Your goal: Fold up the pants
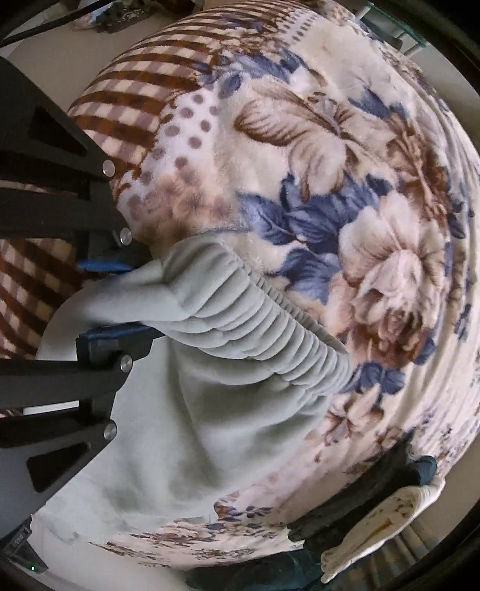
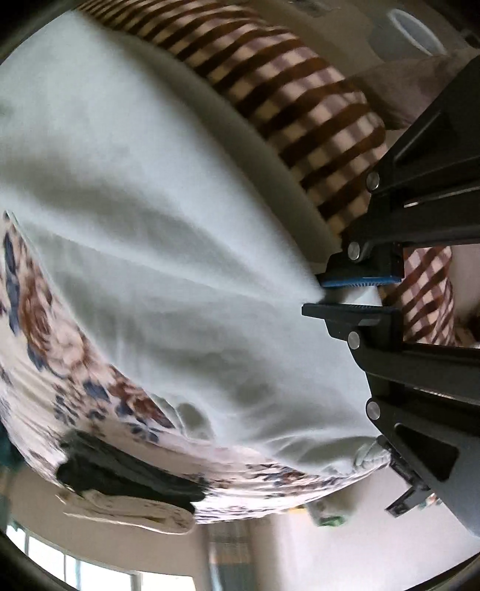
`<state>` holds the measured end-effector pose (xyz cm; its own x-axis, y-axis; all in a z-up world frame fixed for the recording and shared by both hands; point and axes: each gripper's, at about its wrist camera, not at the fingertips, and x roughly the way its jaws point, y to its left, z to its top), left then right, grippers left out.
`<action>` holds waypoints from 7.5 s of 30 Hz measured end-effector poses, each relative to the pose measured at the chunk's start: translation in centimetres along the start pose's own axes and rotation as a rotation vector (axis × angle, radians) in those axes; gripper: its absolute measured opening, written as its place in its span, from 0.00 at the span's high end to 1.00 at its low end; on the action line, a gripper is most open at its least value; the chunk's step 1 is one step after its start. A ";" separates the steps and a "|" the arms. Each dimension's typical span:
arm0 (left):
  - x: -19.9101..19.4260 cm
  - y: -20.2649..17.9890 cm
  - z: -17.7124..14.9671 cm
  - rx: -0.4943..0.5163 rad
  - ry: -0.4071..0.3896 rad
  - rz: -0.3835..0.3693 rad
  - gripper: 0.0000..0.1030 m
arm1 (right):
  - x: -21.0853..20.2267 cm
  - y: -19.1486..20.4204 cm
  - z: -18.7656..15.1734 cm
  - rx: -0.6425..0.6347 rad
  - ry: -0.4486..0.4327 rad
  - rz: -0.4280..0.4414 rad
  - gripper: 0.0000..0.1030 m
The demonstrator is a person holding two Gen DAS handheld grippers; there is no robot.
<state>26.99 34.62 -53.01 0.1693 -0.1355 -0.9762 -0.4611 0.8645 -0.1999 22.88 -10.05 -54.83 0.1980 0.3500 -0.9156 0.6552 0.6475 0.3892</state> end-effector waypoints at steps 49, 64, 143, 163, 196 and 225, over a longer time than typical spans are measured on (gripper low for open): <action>4.7 -52.0 -26.2 0.814 0.103 0.169 0.08 | -15.0 -43.8 29.9 0.373 -0.165 0.016 0.65; 3.4 -32.2 -6.9 0.379 0.004 0.311 0.08 | -9.0 -7.5 25.3 -0.407 0.138 0.052 0.25; 10.2 -14.1 0.3 0.330 0.273 0.276 0.05 | 16.5 19.2 26.8 -0.673 0.766 0.060 0.89; 9.3 -24.0 1.6 0.184 0.290 -0.021 0.05 | 10.9 14.3 22.3 -0.907 0.666 0.099 0.84; 8.1 -28.4 1.0 0.332 0.251 -0.095 0.82 | 16.9 11.3 20.1 -0.558 0.888 0.325 0.56; 10.5 -20.4 2.0 0.202 0.181 0.074 0.75 | 10.0 14.2 23.9 -0.574 0.482 0.123 1.00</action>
<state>39.91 16.47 -59.04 -0.0253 -0.1366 -0.9903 -0.2799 0.9520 -0.1242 51.54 -13.54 -60.89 -0.1815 0.6142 -0.7680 0.1401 0.7892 0.5980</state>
